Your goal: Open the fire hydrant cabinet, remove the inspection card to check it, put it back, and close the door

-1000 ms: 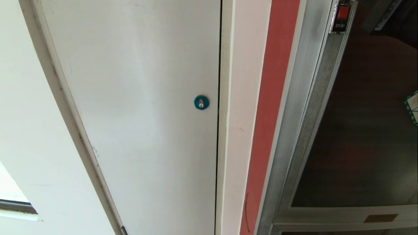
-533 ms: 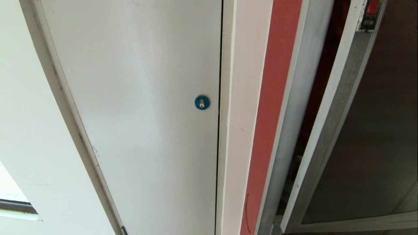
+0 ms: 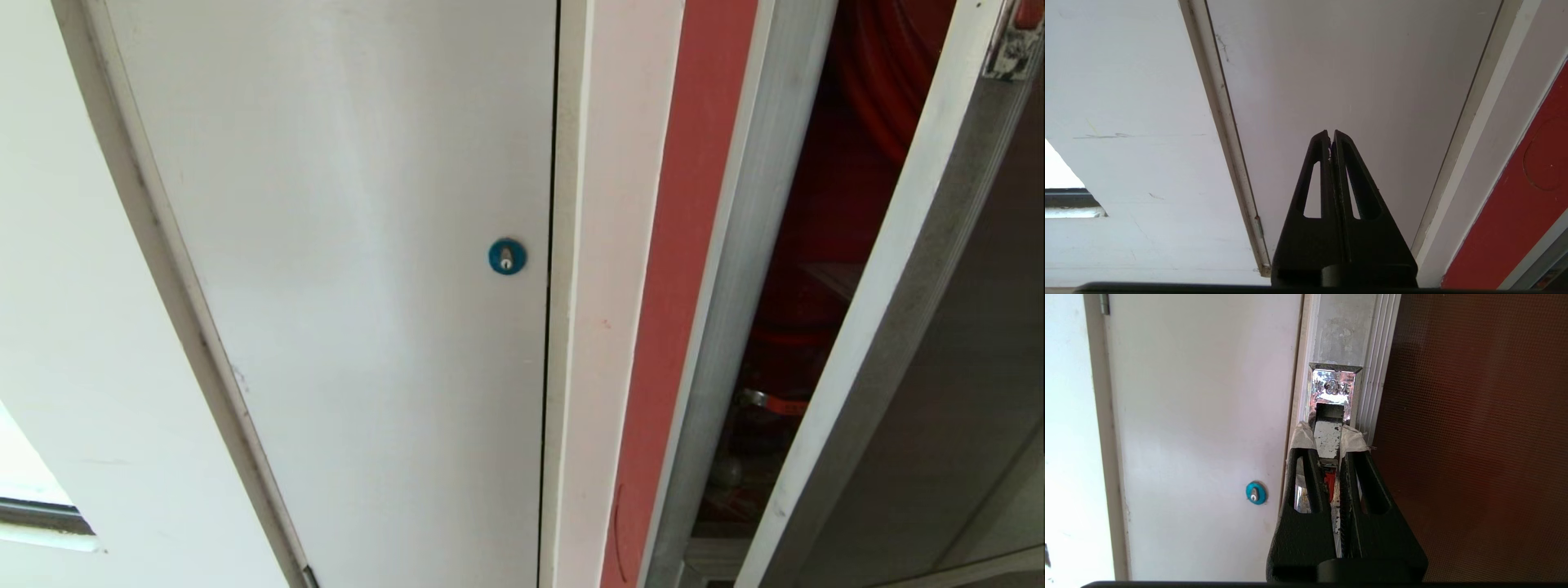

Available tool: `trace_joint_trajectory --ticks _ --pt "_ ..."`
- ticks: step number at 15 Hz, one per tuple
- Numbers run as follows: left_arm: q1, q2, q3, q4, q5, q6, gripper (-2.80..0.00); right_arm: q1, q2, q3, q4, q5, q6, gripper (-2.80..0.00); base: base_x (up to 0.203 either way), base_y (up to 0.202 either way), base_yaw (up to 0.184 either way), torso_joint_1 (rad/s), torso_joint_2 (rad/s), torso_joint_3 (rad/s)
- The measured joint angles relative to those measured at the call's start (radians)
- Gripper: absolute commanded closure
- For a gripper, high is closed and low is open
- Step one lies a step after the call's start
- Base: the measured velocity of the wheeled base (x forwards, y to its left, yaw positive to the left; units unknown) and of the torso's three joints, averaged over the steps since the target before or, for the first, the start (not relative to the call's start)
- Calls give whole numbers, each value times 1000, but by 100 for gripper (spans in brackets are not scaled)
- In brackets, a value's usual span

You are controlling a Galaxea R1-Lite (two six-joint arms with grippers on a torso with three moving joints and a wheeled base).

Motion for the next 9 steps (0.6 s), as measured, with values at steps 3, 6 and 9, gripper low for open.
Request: trace_joint_trajectory --ticks 3,6,9 --pt "0 0 0 0 0 0 0 -1 -1 12 -11 8 -1 0 0 0 0 0 0 0" --pt "0 0 0 0 0 0 0 -1 -4 30 -20 12 -1 -178 0 0 0 0 0 0" --pt "0 0 0 0 0 0 0 -1 -7 35 -20 11 -4 -280 0 0 0 0 0 0"
